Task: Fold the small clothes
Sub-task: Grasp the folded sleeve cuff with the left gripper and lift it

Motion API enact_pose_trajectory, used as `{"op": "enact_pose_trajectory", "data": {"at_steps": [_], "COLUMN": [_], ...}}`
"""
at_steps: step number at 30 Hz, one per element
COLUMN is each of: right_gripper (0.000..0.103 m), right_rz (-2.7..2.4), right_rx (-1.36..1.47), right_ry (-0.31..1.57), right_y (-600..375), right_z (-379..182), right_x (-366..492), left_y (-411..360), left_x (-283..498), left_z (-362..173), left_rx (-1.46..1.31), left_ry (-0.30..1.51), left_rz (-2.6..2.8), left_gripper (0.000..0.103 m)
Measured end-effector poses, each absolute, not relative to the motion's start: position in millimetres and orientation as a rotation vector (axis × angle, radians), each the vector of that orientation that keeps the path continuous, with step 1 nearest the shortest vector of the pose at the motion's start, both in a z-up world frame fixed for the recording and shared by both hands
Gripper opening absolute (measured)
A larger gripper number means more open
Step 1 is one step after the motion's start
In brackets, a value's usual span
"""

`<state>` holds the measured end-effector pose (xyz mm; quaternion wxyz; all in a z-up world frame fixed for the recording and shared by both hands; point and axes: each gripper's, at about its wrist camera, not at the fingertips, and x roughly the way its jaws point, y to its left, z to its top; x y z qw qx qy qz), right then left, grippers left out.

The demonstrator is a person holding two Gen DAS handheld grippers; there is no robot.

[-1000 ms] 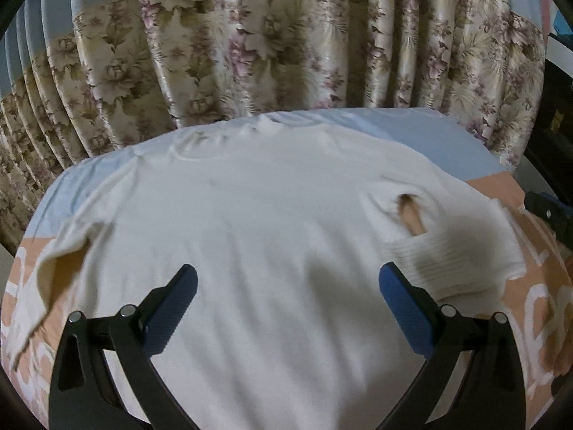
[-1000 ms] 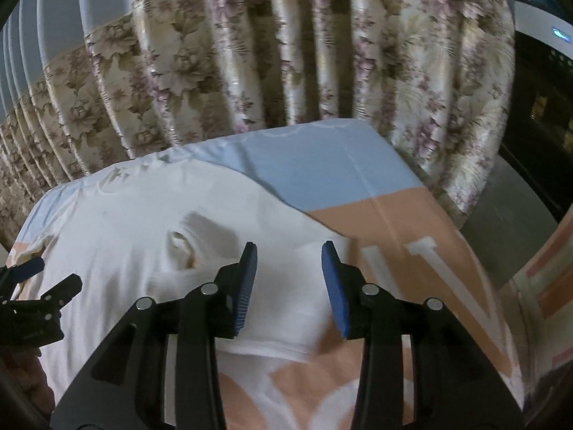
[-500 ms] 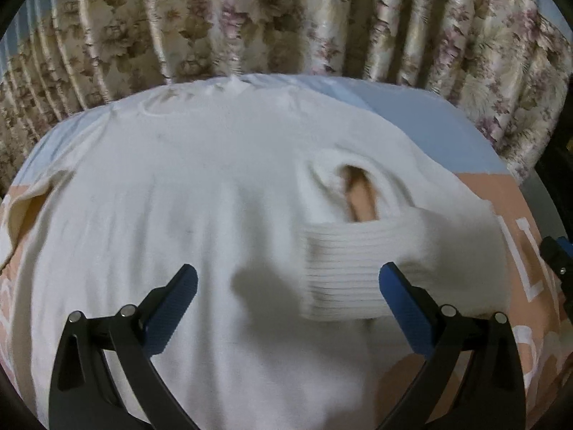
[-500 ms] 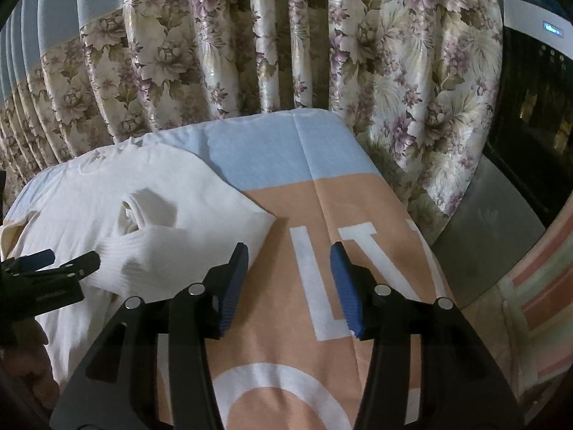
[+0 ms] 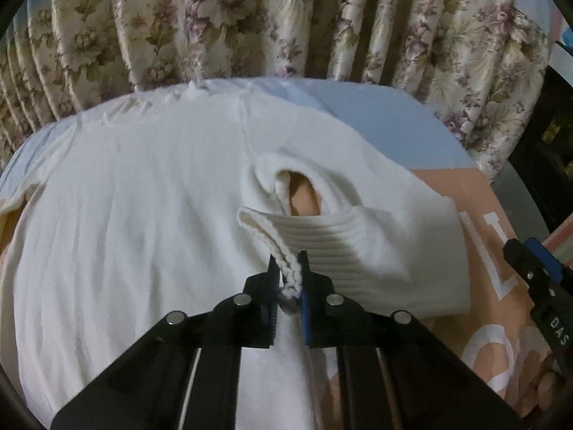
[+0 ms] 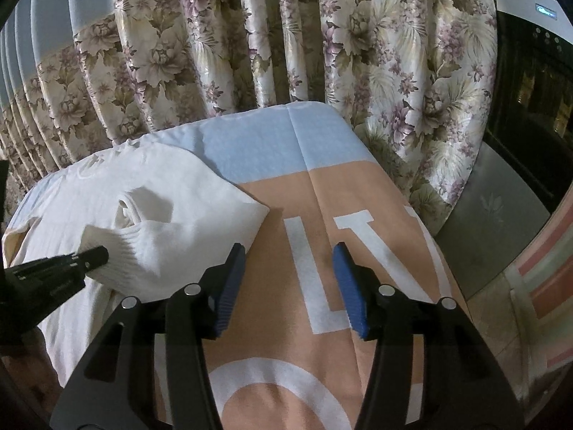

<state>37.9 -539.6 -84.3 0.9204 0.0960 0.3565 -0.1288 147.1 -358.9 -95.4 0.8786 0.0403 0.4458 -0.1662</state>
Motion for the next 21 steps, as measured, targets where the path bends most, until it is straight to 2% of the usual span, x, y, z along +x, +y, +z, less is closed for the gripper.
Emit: {"op": "enact_pose_trajectory", "data": {"at_steps": [8,21], "right_gripper": [0.052,0.053], "right_rz": [-0.262,-0.176], "right_rx": [0.173,0.119], "right_ry": [0.728,0.761], "right_y": [-525,-453], "right_z": [-72,-67], "right_x": [44,104], "left_y": [-337,-194], "left_x": [157,240], "left_z": [-71,-78], "left_rx": [0.13,0.209], "left_ry": [0.837,0.782], "left_rz": [-0.334,-0.122], "left_gripper": [0.009,0.009]}}
